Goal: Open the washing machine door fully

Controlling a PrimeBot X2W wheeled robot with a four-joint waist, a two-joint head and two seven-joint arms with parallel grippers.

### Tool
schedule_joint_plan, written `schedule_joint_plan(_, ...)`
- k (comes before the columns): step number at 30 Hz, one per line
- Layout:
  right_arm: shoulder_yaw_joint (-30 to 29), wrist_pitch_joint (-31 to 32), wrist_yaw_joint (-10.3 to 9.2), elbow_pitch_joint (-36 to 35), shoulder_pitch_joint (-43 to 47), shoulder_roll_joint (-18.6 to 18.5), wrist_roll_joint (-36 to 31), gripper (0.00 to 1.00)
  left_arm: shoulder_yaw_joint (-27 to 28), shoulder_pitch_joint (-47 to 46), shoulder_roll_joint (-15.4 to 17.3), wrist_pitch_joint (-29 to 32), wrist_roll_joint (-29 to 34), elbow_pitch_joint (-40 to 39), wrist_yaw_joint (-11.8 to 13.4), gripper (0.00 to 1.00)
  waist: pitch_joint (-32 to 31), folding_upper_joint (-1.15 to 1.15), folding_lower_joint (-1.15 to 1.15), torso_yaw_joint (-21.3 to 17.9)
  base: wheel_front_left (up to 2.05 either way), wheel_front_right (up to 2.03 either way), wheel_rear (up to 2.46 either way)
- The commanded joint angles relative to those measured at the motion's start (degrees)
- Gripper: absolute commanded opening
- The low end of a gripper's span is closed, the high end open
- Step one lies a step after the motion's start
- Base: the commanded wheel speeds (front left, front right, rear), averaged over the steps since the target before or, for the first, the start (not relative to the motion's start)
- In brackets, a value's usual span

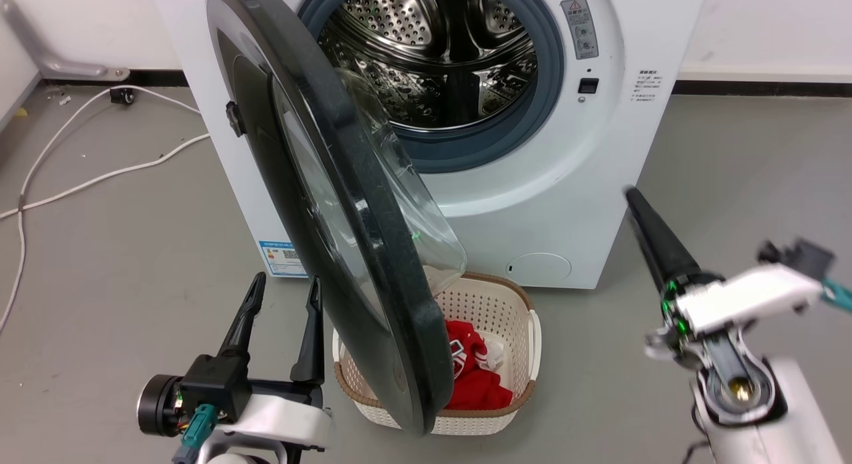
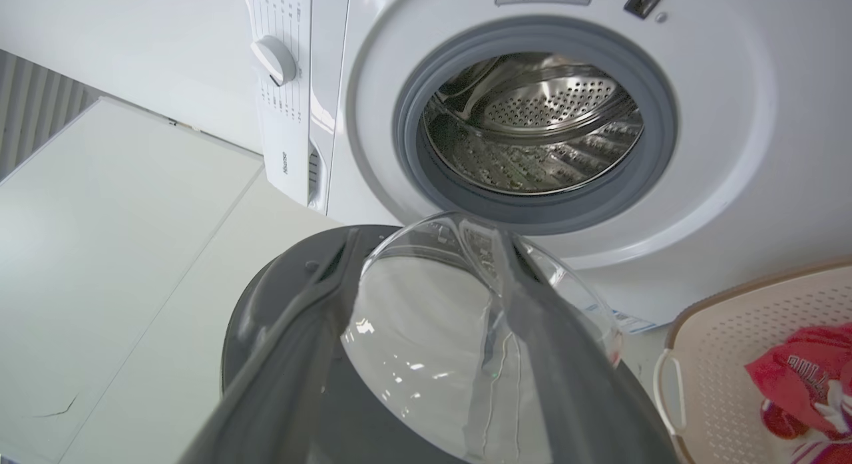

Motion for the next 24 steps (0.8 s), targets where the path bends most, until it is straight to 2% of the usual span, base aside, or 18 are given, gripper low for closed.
schedule_joint_plan(1,-0.8,-4.8,0.14,-1.4,3.6,-0.5,-3.4,1.00,0.3,0.9,0.1,-0.2,0.0,0.0,0.2,1.00,-0.3,0.00,0.01,-0.2,0.00,0.00,0.00)
schedule_joint_plan(6,-3.6,-17.8,0.14,-3.1,11.4,-0.8,-14.8,1.00,0.8,1.4,0.1,-0.2,0.1,0.0,0.3,1.00,-0.8,0.00,0.01,-0.7,0.00,0.00,0.00)
schedule_joint_plan(10,-6.4,-24.3,0.14,-4.2,14.8,-1.1,-29.9,1.00,1.6,2.0,0.1,-0.2,0.2,-0.2,0.5,1.00,-1.0,0.00,0.01,-1.5,0.00,0.00,0.00)
schedule_joint_plan(12,-8.4,-25.3,0.14,-5.9,15.7,-0.8,-38.4,1.00,1.9,2.3,0.1,-0.2,0.2,-0.2,0.6,1.00,-1.0,0.00,0.01,-1.8,0.00,0.00,0.00)
schedule_joint_plan(13,-8.4,-25.3,0.14,-5.9,15.7,-0.8,-38.4,1.00,1.9,2.3,0.1,-0.2,0.2,-0.2,0.6,1.00,-1.0,0.00,0.01,-1.8,0.00,0.00,0.00)
schedule_joint_plan(18,-12.0,-26.1,0.13,-14.3,17.5,0.4,-60.1,1.00,2.3,2.8,0.1,-0.2,0.1,-0.4,0.8,1.00,-1.1,0.00,0.01,-2.0,0.00,0.00,0.00)
schedule_joint_plan(22,-10.1,-26.2,0.07,-20.1,19.9,0.8,-73.1,1.00,2.5,2.7,0.1,-0.2,0.2,-0.5,0.8,1.00,-1.1,0.00,0.01,-1.8,0.00,0.00,0.00)
schedule_joint_plan(24,-8.0,-25.7,0.07,-21.0,21.3,0.8,-76.5,1.00,2.5,2.6,0.1,-0.2,0.3,-0.5,0.8,1.00,-1.1,0.00,0.01,-1.7,0.00,0.00,0.00)
